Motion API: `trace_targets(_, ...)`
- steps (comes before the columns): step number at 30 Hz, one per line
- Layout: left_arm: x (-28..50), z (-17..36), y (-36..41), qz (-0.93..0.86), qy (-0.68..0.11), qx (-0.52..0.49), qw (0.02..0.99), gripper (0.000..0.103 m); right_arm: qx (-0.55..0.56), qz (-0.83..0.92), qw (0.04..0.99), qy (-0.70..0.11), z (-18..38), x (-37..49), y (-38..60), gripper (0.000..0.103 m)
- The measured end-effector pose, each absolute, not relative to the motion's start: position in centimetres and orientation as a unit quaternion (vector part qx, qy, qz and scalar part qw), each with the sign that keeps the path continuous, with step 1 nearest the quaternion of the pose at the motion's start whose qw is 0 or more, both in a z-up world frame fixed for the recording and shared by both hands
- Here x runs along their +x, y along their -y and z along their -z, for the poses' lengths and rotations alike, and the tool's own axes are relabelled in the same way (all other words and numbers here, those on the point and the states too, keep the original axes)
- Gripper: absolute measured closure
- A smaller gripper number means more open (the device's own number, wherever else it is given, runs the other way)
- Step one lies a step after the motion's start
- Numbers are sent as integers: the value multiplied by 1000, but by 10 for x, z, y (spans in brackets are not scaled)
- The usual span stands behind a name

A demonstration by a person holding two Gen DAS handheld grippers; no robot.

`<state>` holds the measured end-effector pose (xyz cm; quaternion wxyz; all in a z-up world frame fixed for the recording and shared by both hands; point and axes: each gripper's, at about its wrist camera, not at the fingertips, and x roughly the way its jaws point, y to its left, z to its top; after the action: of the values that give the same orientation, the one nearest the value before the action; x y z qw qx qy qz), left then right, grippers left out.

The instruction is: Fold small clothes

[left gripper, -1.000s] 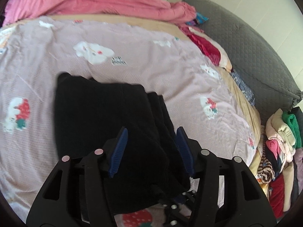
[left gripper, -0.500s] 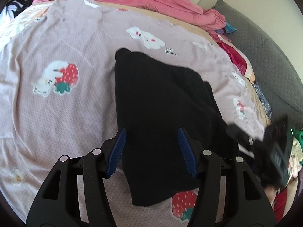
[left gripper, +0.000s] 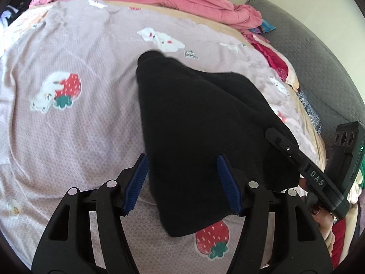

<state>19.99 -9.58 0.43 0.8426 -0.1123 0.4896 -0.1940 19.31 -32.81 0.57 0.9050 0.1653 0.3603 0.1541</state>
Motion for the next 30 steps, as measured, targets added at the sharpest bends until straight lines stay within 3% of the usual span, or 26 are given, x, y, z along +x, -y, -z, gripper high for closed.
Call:
trace_targets(1, 200, -2, 97, 193, -491, -111, 842, 49, 165, -151, 900, -374, 3, 196, 329, 75)
trace_targets(3, 197, 2, 97, 194, -496, -111, 839, 49, 168, -112, 888, -414, 29, 199, 334, 47)
trace_targets(8, 191, 4, 97, 195, -495, -103, 840, 47, 225, -85, 883, -402, 43, 177, 352, 38)
trace_targets(17, 174, -8, 85, 191, -473, -95, 855, 40, 180, -54, 911, -366, 14, 148, 341, 28)
trace_targets(23, 156, -25, 73, 180, -442, -89, 874, 31, 142, -50, 936, -317, -19, 119, 330, 9)
trace_targets(25, 151, -30, 70, 178, -434, -87, 879, 30, 132, -51, 942, -305, -28, 110, 326, 7)
trace_targets(27, 142, -37, 64, 174, -420, -87, 886, 17, 121, -51, 947, -292, -37, 99, 322, 5)
trace_targets(30, 129, -45, 58, 170, -406, -86, 894, 9, 111, -50, 952, -282, -45, 86, 318, 5)
